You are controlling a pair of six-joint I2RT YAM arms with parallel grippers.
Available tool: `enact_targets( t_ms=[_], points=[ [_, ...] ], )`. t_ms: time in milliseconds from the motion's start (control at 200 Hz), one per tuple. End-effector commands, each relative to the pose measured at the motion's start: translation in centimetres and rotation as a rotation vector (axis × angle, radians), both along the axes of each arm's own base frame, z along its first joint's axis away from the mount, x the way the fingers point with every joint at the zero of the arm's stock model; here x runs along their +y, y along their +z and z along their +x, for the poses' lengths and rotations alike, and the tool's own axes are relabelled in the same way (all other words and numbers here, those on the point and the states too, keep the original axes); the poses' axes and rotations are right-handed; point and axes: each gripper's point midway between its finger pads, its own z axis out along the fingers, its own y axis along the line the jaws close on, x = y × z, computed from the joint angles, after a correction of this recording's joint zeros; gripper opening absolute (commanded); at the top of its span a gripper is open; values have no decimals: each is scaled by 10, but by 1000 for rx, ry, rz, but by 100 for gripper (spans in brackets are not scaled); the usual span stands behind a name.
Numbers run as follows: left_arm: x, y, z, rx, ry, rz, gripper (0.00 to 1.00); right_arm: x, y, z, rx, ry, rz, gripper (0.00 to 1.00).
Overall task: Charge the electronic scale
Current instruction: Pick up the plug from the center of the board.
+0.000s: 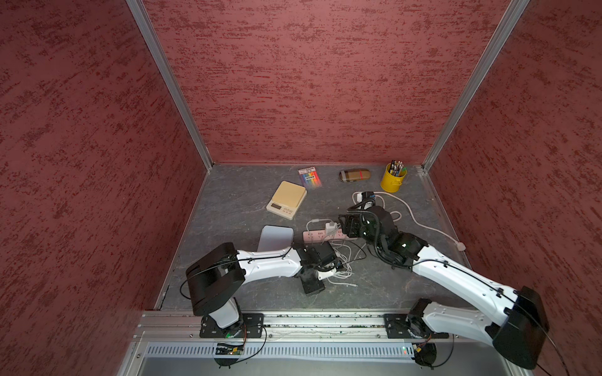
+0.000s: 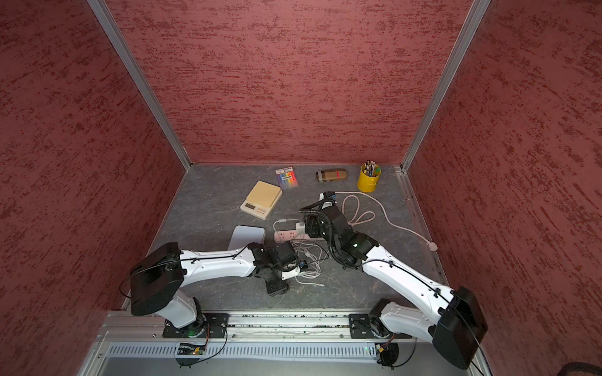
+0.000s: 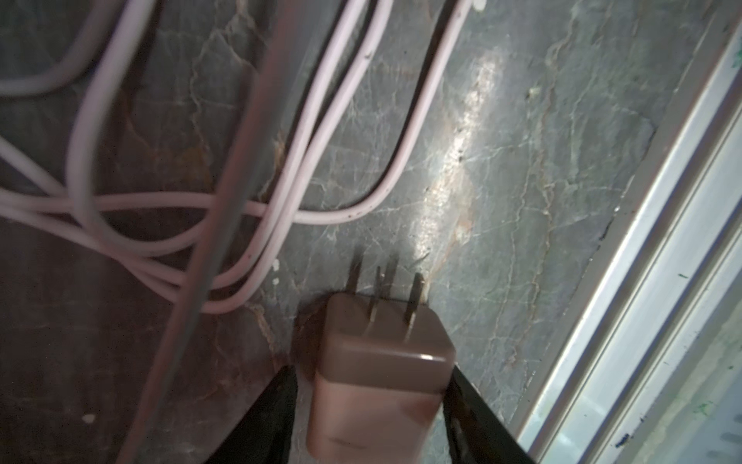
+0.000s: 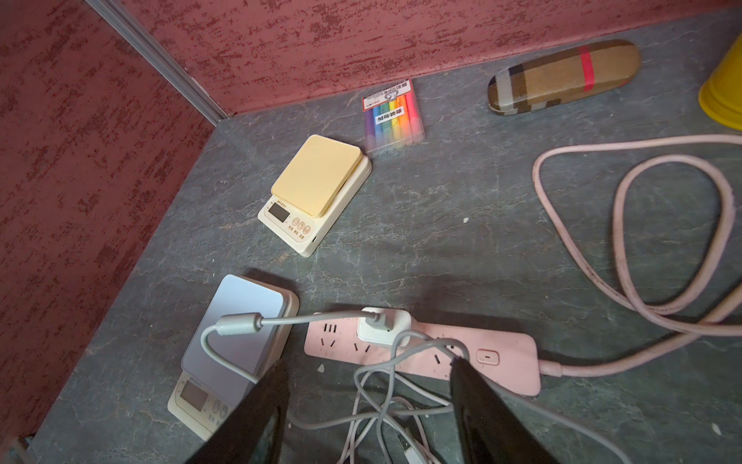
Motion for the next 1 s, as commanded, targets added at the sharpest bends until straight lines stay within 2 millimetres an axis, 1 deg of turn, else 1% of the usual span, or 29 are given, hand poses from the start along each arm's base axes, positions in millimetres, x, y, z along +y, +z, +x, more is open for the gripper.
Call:
enact_targets(
  t_ms=[0,70,115,205,245,301,341,461,516,596,671,751,852,992],
  points=[
    [2,1,-8,25,-41,-10,51,-12,5,2,10,-48,52,67],
    [1,5,-7,12,-45,-29,48,-20,3,2,25,-64,56,68],
    [-1,12,-5,-7,-46,-55,47,-26,0,2,41,-79,59,68],
    [-6,34,0,-56,-42,-137,45,-38,-13,0,94,-84,90,68],
    [-7,45,4,-78,-36,-169,45,-37,-16,-3,109,-54,124,68],
    [-4,61,10,-96,-17,-201,44,-33,-16,-9,112,-8,183,68],
    [-1,73,14,-108,-5,-223,45,-25,-12,-15,104,45,235,67],
    [9,115,33,-169,45,-307,44,8,3,-35,91,241,436,67],
    [12,135,43,-193,76,-365,44,21,5,-44,117,311,509,70],
    [16,162,56,-204,114,-466,44,38,6,-56,150,399,553,73],
    [18,180,64,-215,136,-534,43,53,11,-66,163,470,573,76],
    [19,189,68,-222,133,-566,42,65,18,-75,171,538,603,78],
    [17,188,69,-213,126,-563,42,74,28,-80,163,590,639,80],
    [13,186,68,-190,124,-566,42,87,25,-83,192,630,631,80]
  ],
)
